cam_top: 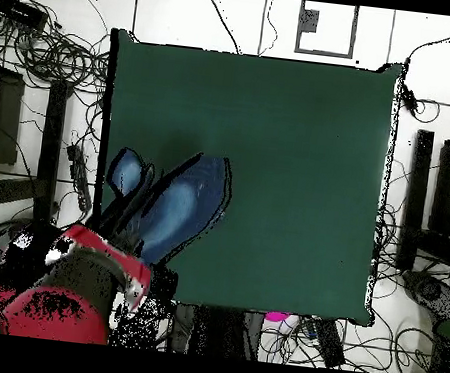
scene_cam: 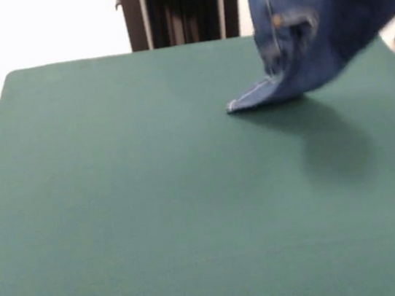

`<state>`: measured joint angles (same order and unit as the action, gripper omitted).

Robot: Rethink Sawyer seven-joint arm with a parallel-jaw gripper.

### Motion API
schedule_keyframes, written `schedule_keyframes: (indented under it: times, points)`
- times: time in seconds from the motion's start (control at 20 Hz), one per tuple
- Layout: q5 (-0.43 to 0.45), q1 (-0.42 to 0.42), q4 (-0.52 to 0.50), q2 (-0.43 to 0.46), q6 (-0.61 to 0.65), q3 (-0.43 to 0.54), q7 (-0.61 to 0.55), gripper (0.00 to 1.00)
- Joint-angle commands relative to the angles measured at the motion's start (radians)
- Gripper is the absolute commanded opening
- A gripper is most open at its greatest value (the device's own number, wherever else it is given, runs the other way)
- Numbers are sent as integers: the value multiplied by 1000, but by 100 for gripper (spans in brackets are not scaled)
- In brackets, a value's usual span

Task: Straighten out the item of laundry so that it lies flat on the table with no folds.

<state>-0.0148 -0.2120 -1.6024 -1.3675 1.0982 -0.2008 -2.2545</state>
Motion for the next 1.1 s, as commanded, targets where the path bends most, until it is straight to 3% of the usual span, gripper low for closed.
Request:
schedule_keyframes:
  times: [0.05,0.4,0.8,1.1]
  points:
    - [-27,26,-130,165,-168,178,168,0]
    - [5,36,-100,235,-256,210,106,0]
    - [-44,75,-205,299,-420,276,79,0]
    - [-31,89,-217,327,-465,314,56,0]
